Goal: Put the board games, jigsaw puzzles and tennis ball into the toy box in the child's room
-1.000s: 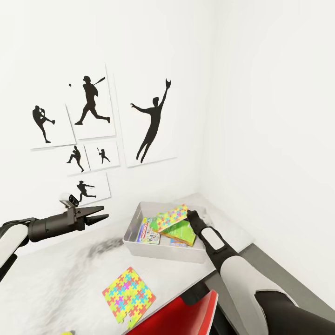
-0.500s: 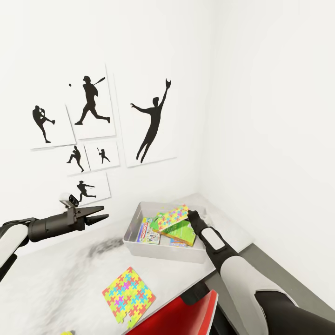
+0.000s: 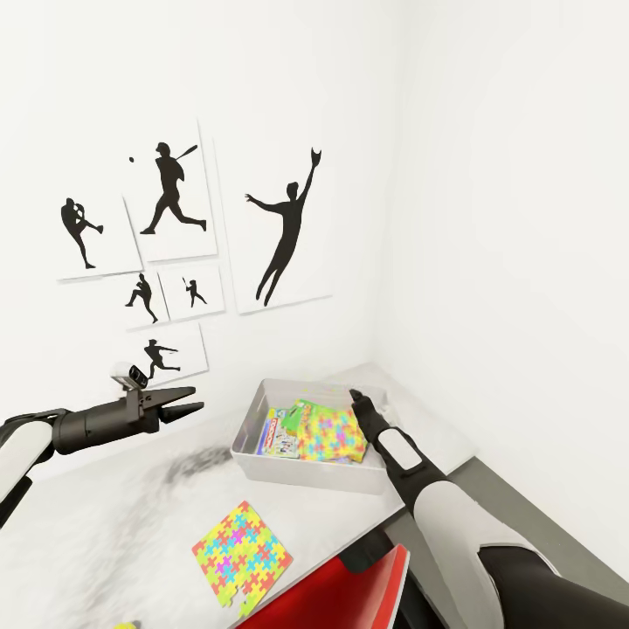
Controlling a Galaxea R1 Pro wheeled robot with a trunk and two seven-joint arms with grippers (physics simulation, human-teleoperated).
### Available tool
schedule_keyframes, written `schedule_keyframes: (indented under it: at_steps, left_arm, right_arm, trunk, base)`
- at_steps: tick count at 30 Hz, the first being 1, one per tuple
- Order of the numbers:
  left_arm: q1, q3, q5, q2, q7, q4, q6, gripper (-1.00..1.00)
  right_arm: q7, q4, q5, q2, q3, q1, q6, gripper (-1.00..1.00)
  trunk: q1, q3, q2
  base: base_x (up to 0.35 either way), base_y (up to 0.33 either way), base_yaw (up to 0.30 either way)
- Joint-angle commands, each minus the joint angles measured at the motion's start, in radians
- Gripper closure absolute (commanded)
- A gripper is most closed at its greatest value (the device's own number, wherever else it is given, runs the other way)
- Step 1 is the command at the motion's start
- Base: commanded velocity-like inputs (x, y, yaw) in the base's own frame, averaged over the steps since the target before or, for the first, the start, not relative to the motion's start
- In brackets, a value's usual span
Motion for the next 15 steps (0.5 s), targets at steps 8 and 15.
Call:
schedule_keyframes:
  at_steps: [8, 15]
  left_arm:
    - [-0.001, -0.002, -0.001, 0.000, -0.004, 0.001, 0.003, -1.00]
    - [-0.001, -0.002, -0.001, 0.001, -0.004, 0.001, 0.003, -1.00]
  right_arm:
    - [0.006, 0.001, -0.006, 0.001, -0.005, -0.001, 0.003, -1.00]
    - [0.008, -0.005, 0.000, 0.001, 0.002, 0.002, 0.011, -1.00]
  trunk:
    - [0.001, -0.002, -0.002]
    - [0.001, -0.002, -0.002]
  base:
    - [0.000, 0.000, 0.000]
    - [0.000, 0.000, 0.000]
